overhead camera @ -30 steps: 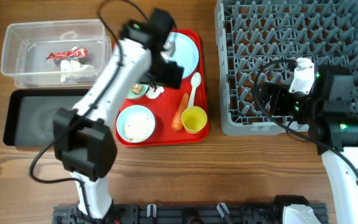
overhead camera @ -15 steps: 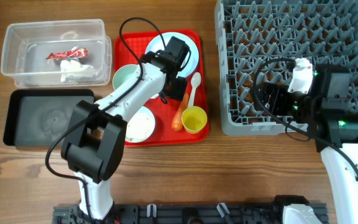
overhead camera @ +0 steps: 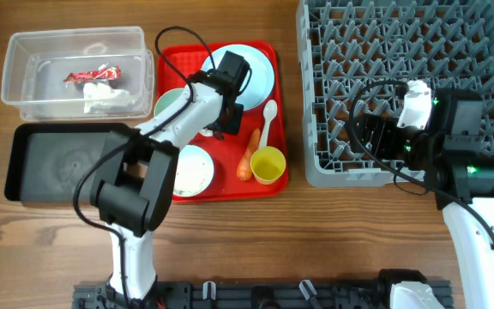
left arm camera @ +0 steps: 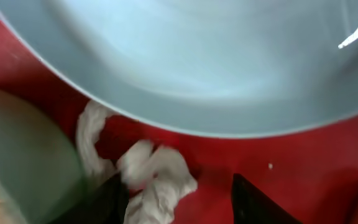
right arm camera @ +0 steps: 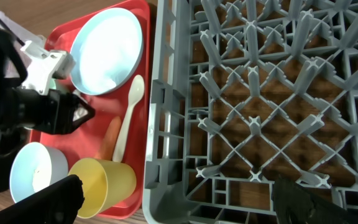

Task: Sort waste into correct bins and load items into the dishwasher rack
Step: 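Grasp the small tissue beside the green bowl with the left gripper, then carry the tissue left and release it into the clear bin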

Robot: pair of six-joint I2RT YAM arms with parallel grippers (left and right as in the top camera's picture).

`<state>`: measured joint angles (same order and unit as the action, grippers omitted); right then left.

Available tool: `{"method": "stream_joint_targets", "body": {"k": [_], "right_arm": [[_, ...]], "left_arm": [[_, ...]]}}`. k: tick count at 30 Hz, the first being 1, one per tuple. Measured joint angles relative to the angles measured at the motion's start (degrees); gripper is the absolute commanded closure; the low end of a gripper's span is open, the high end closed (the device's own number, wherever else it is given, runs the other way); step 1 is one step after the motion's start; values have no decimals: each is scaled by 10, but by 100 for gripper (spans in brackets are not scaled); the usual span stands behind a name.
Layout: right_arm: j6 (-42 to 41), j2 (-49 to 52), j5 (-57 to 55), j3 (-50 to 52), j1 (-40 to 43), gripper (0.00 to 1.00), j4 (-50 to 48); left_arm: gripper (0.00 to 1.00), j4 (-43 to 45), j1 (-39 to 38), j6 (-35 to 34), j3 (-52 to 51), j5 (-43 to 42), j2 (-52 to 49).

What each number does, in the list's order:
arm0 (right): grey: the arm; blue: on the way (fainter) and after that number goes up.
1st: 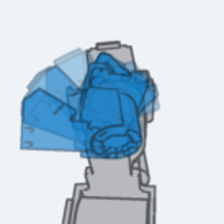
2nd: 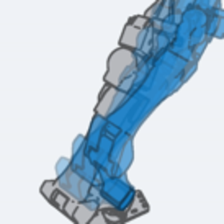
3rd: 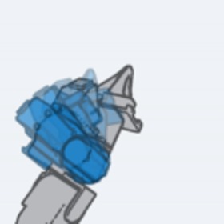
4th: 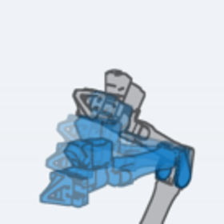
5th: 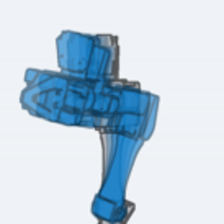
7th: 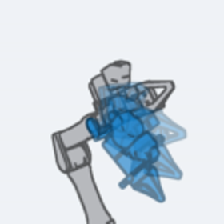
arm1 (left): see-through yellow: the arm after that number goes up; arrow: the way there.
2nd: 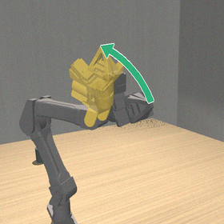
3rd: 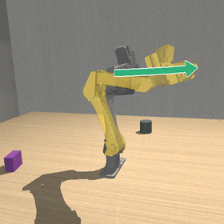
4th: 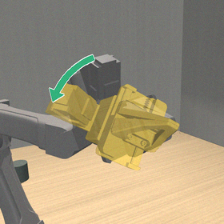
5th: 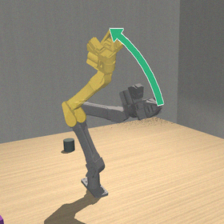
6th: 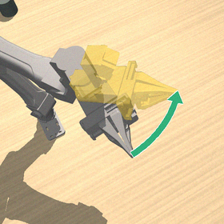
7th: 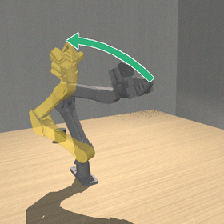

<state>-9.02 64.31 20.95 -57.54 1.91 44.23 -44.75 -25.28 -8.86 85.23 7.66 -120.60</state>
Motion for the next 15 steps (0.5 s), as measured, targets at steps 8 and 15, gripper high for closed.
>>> {"method": "stream_joint_targets", "body": {"k": [8, 15], "right_arm": [[0, 0, 0, 0, 0, 0, 1], [0, 0, 0, 0, 0, 0, 1]], "left_arm": [[96, 1, 1, -8, 0, -3, -4], [96, -30, 2, -9, 4, -17, -4]]}}
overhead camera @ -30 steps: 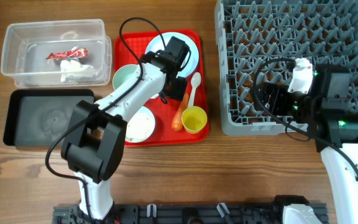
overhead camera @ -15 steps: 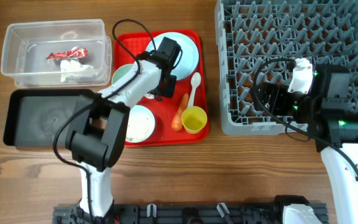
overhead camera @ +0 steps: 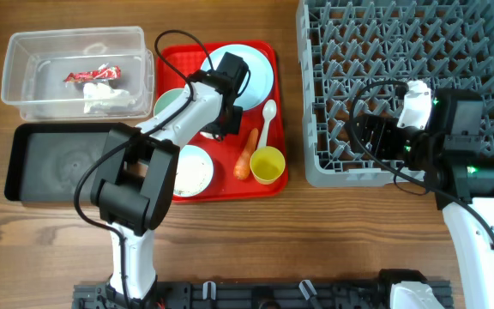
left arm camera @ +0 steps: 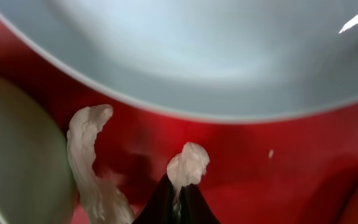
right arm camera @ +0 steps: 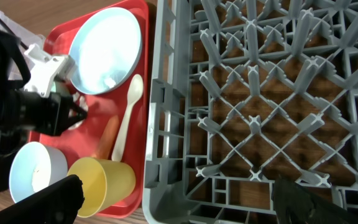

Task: Sort waste into correct bins and load items into the dishwasher rack
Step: 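Carry the tissue left and release it into the clear bin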

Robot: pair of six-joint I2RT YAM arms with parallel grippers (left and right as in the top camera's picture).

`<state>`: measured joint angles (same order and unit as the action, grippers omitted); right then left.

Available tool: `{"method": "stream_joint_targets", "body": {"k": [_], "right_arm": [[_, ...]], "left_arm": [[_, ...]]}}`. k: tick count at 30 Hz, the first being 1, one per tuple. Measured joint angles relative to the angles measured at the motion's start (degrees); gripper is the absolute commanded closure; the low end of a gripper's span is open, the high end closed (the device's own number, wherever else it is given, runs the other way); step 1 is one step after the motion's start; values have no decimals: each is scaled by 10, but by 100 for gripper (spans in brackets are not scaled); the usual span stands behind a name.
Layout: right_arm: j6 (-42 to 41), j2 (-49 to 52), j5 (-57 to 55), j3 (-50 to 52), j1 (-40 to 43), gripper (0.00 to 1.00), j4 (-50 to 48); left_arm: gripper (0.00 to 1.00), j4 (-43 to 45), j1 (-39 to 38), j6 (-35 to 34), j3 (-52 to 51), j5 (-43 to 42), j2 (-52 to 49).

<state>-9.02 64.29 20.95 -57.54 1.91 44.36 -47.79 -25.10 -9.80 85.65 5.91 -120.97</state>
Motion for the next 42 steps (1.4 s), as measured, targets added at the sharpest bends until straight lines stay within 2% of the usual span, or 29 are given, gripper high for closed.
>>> {"method": "stream_joint_targets", "body": {"k": [3, 5, 6, 12, 18, 26, 27, 28, 29, 31, 42], "right_arm": [[0, 0, 0, 0, 0, 0, 0], [0, 0, 0, 0, 0, 0, 0], [0, 0, 0, 0, 0, 0, 0], [0, 0, 0, 0, 0, 0, -1], [0, 0, 0, 0, 0, 0, -2], [-4, 1, 0, 0, 0, 0, -12], [-5, 2, 0, 0, 0, 0, -15], [-5, 4, 0, 0, 0, 0, -16], [-7, 7, 0, 0, 0, 0, -16], [-8, 10, 0, 0, 0, 0, -16], [-9, 15, 0, 0, 0, 0, -14]], "left_arm": [[96, -52, 0, -3, 27, -14, 0], [96, -68, 0, -4, 87, -36, 6], [96, -67, 1, -7, 130, -53, 31], [96, -68, 42, -18, 195, -71, 87], [96, -74, 166, -21, 201, -73, 109], [96, -13, 332, -26, 201, -73, 102], [86, 0, 343, -26, 201, -75, 97], [67, 8, 349, -26, 201, -75, 91], [32, 14, 352, -25, 201, -76, 85], [0, 27, 353, -28, 201, -77, 69], [0, 21, 350, -30, 201, -115, 40]]}}
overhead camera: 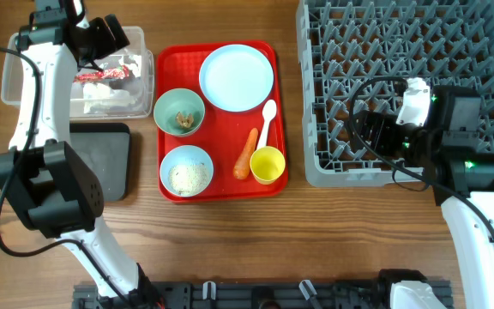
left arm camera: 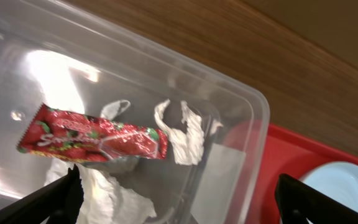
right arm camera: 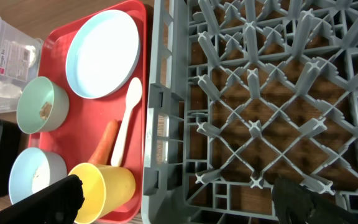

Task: Sort waste into correct bins and load items into the dishwasher rack
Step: 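Carry the tissue left and release it into the clear bin, then grasp the rim of the green bowl with the left gripper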

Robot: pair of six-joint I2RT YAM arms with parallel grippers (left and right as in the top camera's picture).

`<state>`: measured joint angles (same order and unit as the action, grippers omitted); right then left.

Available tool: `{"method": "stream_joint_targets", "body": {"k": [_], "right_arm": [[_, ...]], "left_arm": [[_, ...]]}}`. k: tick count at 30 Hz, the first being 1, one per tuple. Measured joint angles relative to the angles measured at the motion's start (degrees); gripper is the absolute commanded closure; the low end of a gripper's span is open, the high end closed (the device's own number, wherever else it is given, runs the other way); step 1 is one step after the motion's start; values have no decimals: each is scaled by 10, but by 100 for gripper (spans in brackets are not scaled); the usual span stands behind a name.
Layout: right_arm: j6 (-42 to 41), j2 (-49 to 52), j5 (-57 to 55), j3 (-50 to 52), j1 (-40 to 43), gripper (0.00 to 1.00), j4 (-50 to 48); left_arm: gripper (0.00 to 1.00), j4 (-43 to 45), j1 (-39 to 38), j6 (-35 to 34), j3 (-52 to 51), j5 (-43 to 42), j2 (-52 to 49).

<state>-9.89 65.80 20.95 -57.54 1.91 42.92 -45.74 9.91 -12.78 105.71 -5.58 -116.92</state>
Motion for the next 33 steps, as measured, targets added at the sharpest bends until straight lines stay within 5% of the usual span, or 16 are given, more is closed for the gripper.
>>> {"method": "stream_joint_targets", "body": {"k": [6, 14, 20, 25, 29, 33], "right_arm": [[0, 0, 0, 0, 0, 0, 0], [0, 0, 0, 0, 0, 0, -1], [0, 0, 0, 0, 0, 0, -1], [0, 0, 0, 0, 0, 0, -1], [0, 0, 0, 0, 0, 0, 0], [0, 0, 0, 0, 0, 0, 0]], "left_arm": [[5, -84, -30, 0, 0, -50, 30], [12, -217, -183, 0, -11, -60, 78], [16, -150, -273, 3, -108, 2, 78], [32, -46, -294, 29, -200, 21, 77], [34, 28, -293, 43, -244, 37, 78], [50, 78, -293, 62, -271, 43, 77]]}}
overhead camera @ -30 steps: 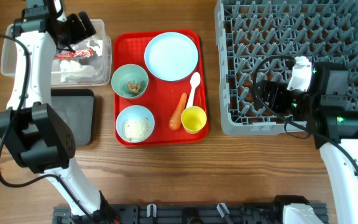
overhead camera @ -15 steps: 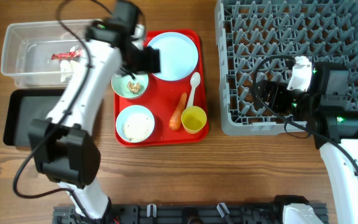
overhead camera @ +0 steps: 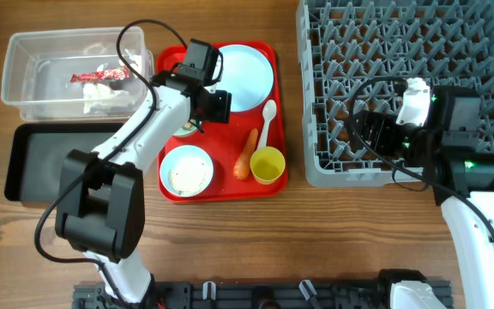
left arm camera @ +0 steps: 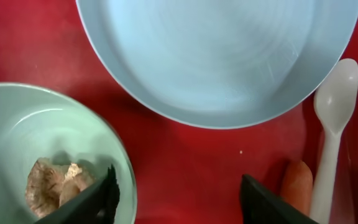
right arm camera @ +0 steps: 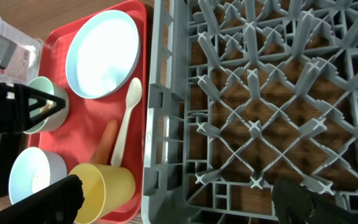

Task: Sort waste into correct bins and load items into the dishwasher rack
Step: 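Grasp the rim of the green bowl with the left gripper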

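Note:
My left gripper (overhead camera: 211, 105) (left arm camera: 179, 202) hangs open and empty over the red tray (overhead camera: 171, 53), between the green bowl of food scraps (left arm camera: 36, 155) and the pale blue plate (left arm camera: 216, 56). Its left finger (left arm camera: 107, 196) overlaps the bowl's right rim. On the tray also lie a white spoon (overhead camera: 267, 118), a carrot (overhead camera: 246, 155), a yellow cup (overhead camera: 268, 164) and a blue bowl with white leftovers (overhead camera: 187, 169). Above the front left corner of the grey dishwasher rack (overhead camera: 418, 51), my right gripper (overhead camera: 369, 133) (right arm camera: 179, 205) stands open, holding nothing.
A clear bin (overhead camera: 24, 51) at the back left holds a red wrapper (overhead camera: 97, 75) and white tissue (overhead camera: 101, 96). A black bin (overhead camera: 50, 163) sits in front of it. Bare wooden table (overhead camera: 316, 240) lies along the front.
My left gripper was open above the clear bin with tissue lying inside. It is now back over the red tray beside the green bowl, still open. The right arm has not moved.
My left gripper stood open around a crumpled tissue on the tray beside the plate, then shut on it. Later it was open over the clear bin, tissue lying inside. Now it is over the tray again, where no tissue shows.

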Robot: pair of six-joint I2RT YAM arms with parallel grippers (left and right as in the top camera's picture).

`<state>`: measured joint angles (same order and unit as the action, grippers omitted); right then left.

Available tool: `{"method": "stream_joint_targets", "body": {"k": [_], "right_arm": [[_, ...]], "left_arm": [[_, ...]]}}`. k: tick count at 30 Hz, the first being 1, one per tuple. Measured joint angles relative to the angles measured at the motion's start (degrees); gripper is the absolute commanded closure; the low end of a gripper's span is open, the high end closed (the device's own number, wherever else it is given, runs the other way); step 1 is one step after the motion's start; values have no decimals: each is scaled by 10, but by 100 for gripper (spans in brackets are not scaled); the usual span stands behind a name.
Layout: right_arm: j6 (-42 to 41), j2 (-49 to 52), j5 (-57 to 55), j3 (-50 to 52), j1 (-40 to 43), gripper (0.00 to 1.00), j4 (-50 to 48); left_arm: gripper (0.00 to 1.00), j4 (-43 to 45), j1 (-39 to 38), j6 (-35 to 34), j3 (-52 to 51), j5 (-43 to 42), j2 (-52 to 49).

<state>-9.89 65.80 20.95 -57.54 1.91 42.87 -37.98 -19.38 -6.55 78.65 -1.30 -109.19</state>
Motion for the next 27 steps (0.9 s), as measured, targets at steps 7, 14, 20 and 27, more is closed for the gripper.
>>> {"method": "stream_joint_targets", "body": {"k": [7, 14, 20, 27], "right_arm": [[0, 0, 0, 0, 0, 0, 0], [0, 0, 0, 0, 0, 0, 0], [0, 0, 0, 0, 0, 0, 4], [0, 0, 0, 0, 0, 0, 7]], "left_arm": [[57, 20, 3, 12, -28, 4, 0], [77, 29, 11, 14, -51, 7, 0], [96, 31, 11, 16, -51, 10, 0], [96, 31, 11, 10, -51, 13, 0]]}}
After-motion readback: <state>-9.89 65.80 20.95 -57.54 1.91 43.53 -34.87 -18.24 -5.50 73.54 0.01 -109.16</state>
